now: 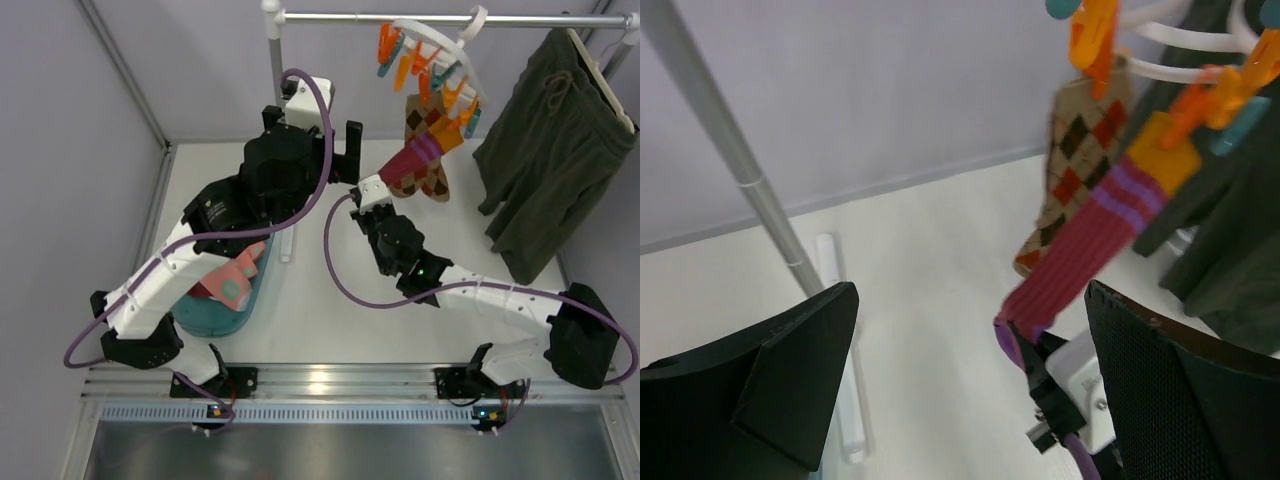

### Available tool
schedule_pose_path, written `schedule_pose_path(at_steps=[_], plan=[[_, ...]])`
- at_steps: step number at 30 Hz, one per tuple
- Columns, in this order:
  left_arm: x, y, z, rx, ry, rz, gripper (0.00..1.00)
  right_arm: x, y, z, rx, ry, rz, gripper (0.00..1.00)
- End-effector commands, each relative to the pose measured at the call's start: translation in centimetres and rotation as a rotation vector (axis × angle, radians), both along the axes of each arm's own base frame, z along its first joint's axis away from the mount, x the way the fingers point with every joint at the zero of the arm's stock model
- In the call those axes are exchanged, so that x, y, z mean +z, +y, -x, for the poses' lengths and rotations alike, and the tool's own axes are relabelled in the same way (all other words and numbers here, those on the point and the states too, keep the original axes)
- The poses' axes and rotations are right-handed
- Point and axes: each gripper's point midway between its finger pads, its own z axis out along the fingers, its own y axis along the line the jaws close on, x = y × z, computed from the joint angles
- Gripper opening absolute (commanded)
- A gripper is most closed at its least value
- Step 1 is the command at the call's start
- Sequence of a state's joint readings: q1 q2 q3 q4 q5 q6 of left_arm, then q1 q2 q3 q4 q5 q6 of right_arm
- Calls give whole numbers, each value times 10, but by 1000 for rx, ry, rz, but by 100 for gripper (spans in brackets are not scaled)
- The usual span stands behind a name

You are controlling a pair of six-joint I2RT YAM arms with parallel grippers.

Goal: Remove the socks clipped to the hanger

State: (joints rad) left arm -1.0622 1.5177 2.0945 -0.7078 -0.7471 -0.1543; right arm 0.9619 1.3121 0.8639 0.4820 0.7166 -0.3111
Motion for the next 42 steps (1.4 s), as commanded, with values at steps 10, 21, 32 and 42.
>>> schedule_pose_path(at_steps=[10,21,32,42], plan=[[-42,-42,20,-219,110,15,99,11,-70,-19,-9,-3,-267,0],[-63,-61,12,-231,98,94,99,17,-133,-36,116,-12,-351,7],[-65,-31,14,-195,72,160,99,34,-195,-21,67,-6,-490,72],[-79,-79,78,-619,207,262,99,62,-231,3,-84,33,-501,71]])
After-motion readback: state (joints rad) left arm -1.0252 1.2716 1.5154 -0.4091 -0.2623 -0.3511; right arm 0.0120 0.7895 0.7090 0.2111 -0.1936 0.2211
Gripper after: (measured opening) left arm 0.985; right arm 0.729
